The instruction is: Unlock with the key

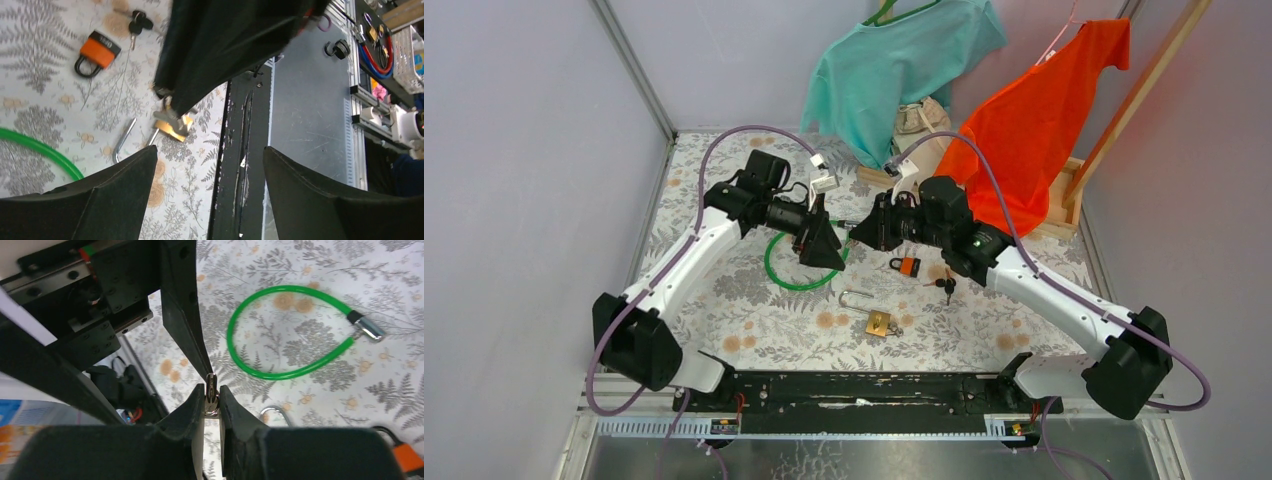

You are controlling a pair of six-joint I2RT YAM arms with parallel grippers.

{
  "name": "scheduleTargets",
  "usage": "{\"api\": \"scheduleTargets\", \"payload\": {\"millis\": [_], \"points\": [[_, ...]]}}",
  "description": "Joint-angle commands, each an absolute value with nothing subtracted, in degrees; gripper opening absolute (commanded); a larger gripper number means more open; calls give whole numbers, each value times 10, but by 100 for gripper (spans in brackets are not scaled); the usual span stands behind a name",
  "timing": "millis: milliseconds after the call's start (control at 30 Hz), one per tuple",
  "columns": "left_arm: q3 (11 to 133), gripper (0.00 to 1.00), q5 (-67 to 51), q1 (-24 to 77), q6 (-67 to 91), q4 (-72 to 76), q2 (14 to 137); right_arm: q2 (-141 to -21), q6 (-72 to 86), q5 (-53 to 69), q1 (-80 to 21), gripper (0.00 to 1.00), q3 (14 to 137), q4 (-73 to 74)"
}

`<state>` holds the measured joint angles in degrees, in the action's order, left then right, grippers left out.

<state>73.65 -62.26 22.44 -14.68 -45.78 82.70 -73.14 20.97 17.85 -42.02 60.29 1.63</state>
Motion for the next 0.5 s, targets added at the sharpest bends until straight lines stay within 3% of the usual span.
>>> {"api": "scheduleTargets", "payload": {"millis": [0, 467], "points": [[740, 83, -685, 221, -208, -436, 805, -722, 303, 222, -424, 0, 633, -28], [794, 71, -518, 223, -325, -491, 756, -748, 461, 254, -423, 0, 680, -20]]}}
